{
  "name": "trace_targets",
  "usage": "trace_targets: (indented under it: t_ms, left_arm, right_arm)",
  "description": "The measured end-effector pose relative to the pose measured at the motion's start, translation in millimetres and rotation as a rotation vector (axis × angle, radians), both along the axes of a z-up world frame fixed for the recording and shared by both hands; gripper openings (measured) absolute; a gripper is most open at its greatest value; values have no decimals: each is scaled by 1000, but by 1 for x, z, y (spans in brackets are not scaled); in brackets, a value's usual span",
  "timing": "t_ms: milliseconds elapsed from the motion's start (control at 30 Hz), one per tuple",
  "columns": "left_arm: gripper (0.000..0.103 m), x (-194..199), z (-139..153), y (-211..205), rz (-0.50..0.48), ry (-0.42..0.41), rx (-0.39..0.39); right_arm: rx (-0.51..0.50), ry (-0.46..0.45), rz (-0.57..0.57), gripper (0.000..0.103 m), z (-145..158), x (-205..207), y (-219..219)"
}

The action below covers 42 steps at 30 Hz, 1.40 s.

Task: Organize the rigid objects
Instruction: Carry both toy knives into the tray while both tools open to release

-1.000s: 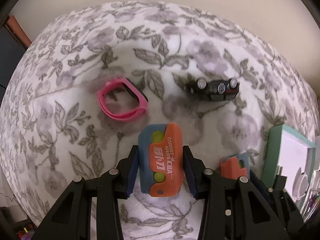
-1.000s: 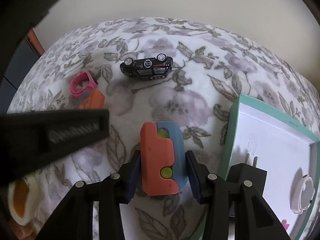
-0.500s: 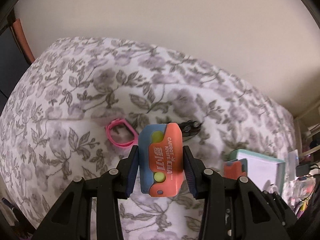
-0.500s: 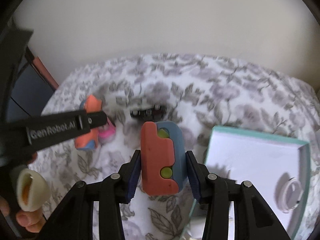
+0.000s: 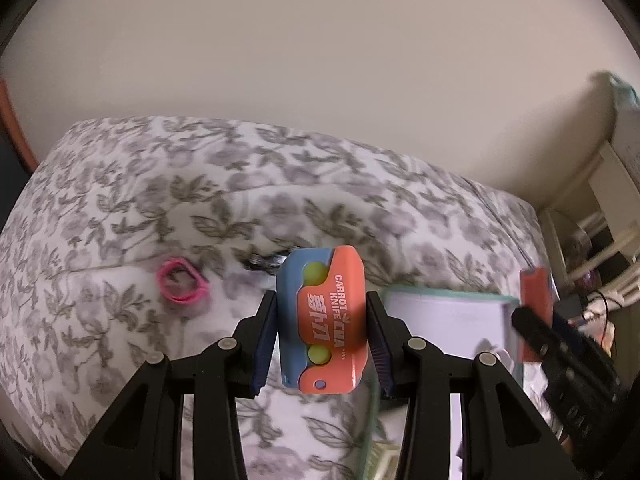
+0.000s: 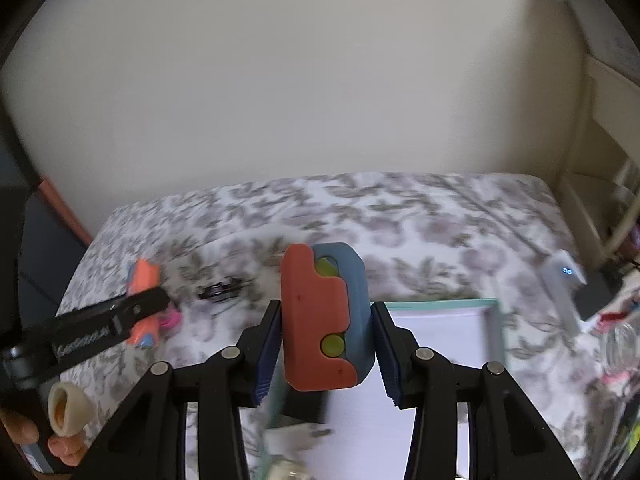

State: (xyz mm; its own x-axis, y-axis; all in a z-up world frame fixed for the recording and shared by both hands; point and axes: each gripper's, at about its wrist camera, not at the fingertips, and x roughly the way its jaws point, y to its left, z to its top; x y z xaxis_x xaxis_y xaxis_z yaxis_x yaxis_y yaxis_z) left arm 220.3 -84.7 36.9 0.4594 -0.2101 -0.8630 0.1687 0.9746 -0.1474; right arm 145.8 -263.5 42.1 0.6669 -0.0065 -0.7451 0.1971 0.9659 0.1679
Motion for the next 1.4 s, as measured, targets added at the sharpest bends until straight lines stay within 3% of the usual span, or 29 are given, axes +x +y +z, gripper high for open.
trace_targets:
  t_ms: [200,400,600,833,1400]
  left_arm:
    - [44,-14,-13,-42,-99,27,27]
    - [44,-23,-41,-78,-174,74,60]
    - [44,-28,-64,-95,-215,99,74]
    - [44,-28,-82,-102,-236,161,57]
    - [44,-34,-89,-113,-269,166,84]
  right_arm:
    - [-19,41,-48,46,-10,-11,-30]
    - [13,198,-42,46,-68,4,-45]
    - [43,270,-44,46,-100,9,-50]
    - [39,309,-68,46,-111,8,-54]
    - [11,339,-97,47,-114,6,-62]
